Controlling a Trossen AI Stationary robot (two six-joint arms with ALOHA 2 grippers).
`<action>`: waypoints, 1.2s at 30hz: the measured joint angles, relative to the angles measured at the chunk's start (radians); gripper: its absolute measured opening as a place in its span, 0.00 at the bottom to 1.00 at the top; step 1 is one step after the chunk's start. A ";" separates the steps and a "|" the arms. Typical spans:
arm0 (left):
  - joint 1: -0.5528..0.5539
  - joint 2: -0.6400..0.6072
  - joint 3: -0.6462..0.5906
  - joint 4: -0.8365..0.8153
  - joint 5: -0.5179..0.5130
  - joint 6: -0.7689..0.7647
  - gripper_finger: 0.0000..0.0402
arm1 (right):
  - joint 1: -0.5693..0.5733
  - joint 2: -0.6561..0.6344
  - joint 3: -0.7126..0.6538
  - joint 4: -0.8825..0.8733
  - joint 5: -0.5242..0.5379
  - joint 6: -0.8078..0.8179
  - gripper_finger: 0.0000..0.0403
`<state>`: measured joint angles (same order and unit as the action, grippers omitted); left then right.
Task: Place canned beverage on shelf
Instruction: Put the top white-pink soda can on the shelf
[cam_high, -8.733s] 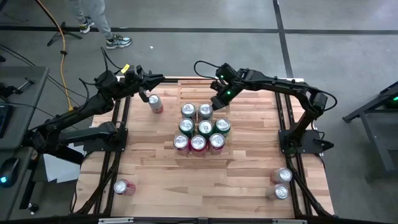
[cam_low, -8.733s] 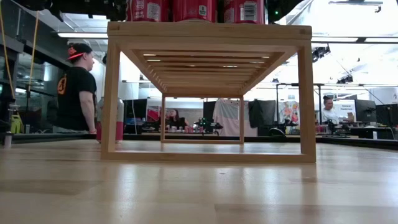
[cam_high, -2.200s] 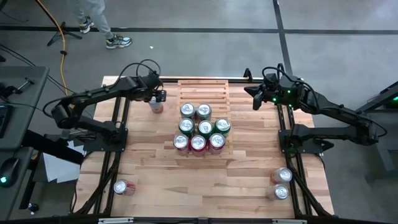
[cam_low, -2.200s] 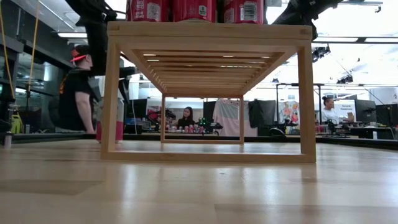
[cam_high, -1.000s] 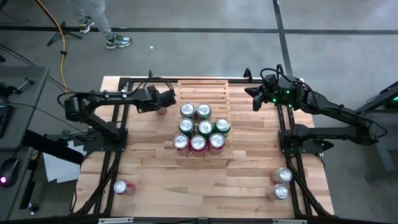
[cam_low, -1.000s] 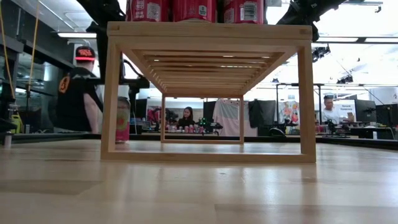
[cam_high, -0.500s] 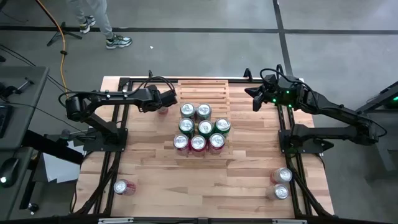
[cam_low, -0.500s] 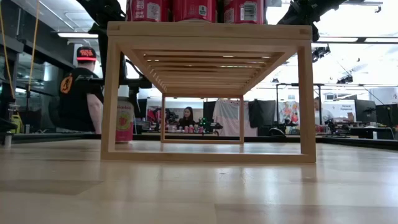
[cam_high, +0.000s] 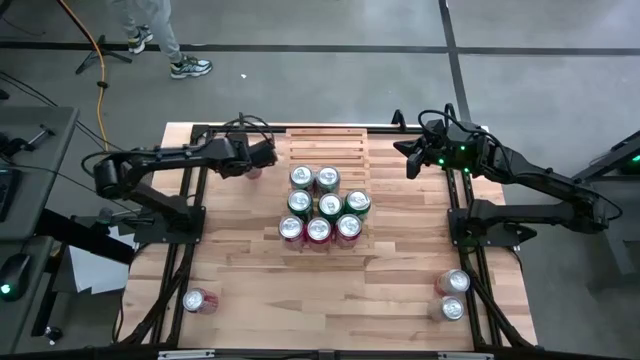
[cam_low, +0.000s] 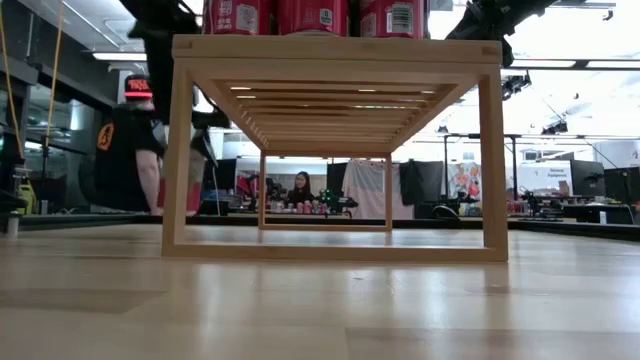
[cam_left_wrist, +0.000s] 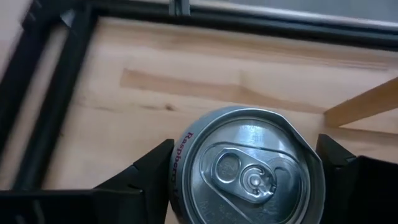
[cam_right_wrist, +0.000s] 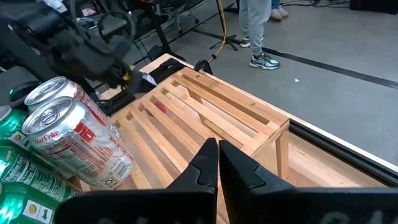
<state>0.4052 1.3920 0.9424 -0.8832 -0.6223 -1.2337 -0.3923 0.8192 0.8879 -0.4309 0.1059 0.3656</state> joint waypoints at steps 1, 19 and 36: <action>0.006 -0.024 0.000 -0.009 -0.005 0.028 0.49 | 0.000 0.000 0.000 0.000 0.000 0.000 0.00; 0.222 -0.288 0.389 0.228 0.592 1.137 0.50 | 0.000 0.000 0.000 0.001 0.000 -0.005 0.00; 0.238 0.277 0.914 -0.160 0.879 1.655 0.50 | 0.000 0.000 0.000 -0.019 -0.054 0.059 0.00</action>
<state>0.6432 1.6686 1.8563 -1.0436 0.2564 0.4210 -0.3920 0.8192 0.8879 -0.4501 0.0521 0.4244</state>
